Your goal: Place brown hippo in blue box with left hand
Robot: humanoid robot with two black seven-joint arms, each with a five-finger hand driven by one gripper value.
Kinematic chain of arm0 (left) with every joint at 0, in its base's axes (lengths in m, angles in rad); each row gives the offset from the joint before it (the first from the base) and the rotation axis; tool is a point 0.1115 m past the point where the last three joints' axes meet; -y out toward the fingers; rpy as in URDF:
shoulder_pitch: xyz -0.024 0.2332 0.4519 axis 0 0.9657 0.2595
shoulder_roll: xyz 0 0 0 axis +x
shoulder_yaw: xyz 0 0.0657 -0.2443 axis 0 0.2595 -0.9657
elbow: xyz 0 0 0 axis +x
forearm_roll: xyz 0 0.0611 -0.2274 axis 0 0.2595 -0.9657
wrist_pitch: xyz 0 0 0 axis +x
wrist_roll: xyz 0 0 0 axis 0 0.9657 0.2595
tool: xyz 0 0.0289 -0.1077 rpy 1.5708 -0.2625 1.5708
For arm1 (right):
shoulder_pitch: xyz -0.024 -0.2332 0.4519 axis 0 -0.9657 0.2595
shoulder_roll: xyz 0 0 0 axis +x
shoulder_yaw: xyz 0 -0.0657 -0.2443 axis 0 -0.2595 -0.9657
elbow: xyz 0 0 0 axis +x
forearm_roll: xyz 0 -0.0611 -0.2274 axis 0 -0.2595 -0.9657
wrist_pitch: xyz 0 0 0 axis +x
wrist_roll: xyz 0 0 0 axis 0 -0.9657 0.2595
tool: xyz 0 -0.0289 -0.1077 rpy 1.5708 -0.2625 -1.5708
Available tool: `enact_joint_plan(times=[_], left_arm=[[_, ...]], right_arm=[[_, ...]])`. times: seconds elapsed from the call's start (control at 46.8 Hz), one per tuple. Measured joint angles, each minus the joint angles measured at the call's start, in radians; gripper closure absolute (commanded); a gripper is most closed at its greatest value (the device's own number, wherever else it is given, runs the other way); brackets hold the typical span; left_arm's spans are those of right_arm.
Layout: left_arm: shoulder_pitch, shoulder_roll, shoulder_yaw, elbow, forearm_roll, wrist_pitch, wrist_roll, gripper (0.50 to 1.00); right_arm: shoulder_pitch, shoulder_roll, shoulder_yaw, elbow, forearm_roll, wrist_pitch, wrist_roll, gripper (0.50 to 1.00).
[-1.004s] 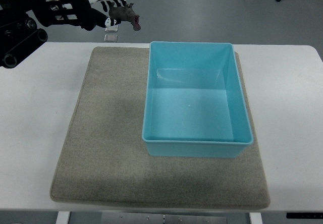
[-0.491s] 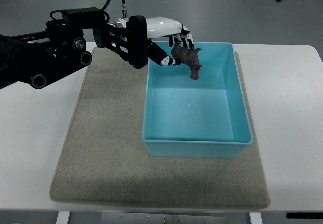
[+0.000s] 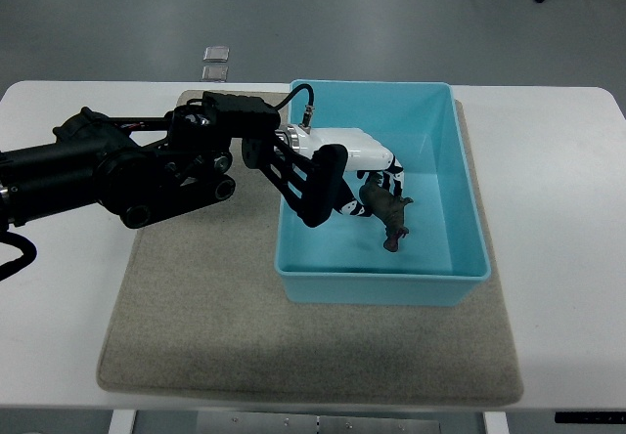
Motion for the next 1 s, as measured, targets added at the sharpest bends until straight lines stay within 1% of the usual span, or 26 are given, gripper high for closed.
enact_joint_plan(times=[0.214,0.256,0.278,0.342,0.406,0.448,0.491,0.534,0.577,0.598,0.619,0.641,0.705,0.897,0.961,1.004], left_arm=[[0.017,-0.020,0.024,0.004,0.033,-0.001,0.001,1.000],[0.018,-0.023,0.031,0.004,0.033,-0.001,0.001,0.965],[0.018,-0.024,0.033,0.004,0.033,-0.001,0.001,0.935],[0.020,-0.024,0.035,0.004,0.033,-0.001,0.001,0.808],[0.020,-0.024,0.035,0.005,0.033,0.006,0.001,0.727],[0.021,-0.024,0.035,0.005,0.032,0.020,0.001,0.690],[0.022,-0.024,0.033,0.005,0.031,0.032,0.001,0.641],[0.025,-0.024,0.032,0.004,0.031,0.047,0.001,0.615],[0.030,-0.024,0.032,0.004,0.029,0.058,0.000,0.609],[0.034,-0.025,0.032,0.004,0.028,0.062,0.000,0.594],[0.036,-0.025,0.032,0.004,0.027,0.066,0.000,0.568],[0.037,-0.025,0.032,0.004,0.026,0.068,0.000,0.557],[0.040,-0.024,0.032,0.004,0.018,0.072,-0.001,0.542],[0.041,-0.022,0.016,0.003,0.010,0.076,-0.002,0.540],[0.041,-0.017,0.002,0.002,0.007,0.093,-0.002,0.534],[0.042,-0.013,-0.023,0.002,0.003,0.111,-0.002,0.510]], right_arm=[[0.000,0.000,0.000,0.000,0.000,0.000,0.000,0.564],[0.000,0.000,0.000,0.000,0.000,0.000,0.000,0.564],[0.000,0.000,0.000,0.000,0.000,0.000,0.000,0.564],[0.000,0.000,0.000,0.000,0.000,0.000,0.000,0.564],[0.000,0.000,0.000,0.000,0.000,0.000,0.000,0.564],[0.000,0.000,0.000,0.000,0.000,0.000,0.000,0.564],[0.000,0.000,0.000,0.000,0.000,0.000,0.000,0.564],[0.000,0.000,0.000,0.000,0.000,0.000,0.000,0.562],[0.000,0.000,0.000,0.000,0.000,0.000,0.000,0.564],[0.000,0.000,0.000,0.000,0.000,0.000,0.000,0.564],[0.000,0.000,0.000,0.000,0.000,0.000,0.000,0.564],[0.000,0.000,0.000,0.000,0.000,0.000,0.000,0.564],[0.000,0.000,0.000,0.000,0.000,0.000,0.000,0.564],[0.000,0.000,0.000,0.000,0.000,0.000,0.000,0.564],[0.000,0.000,0.000,0.000,0.000,0.000,0.000,0.564],[0.000,0.000,0.000,0.000,0.000,0.000,0.000,0.564]])
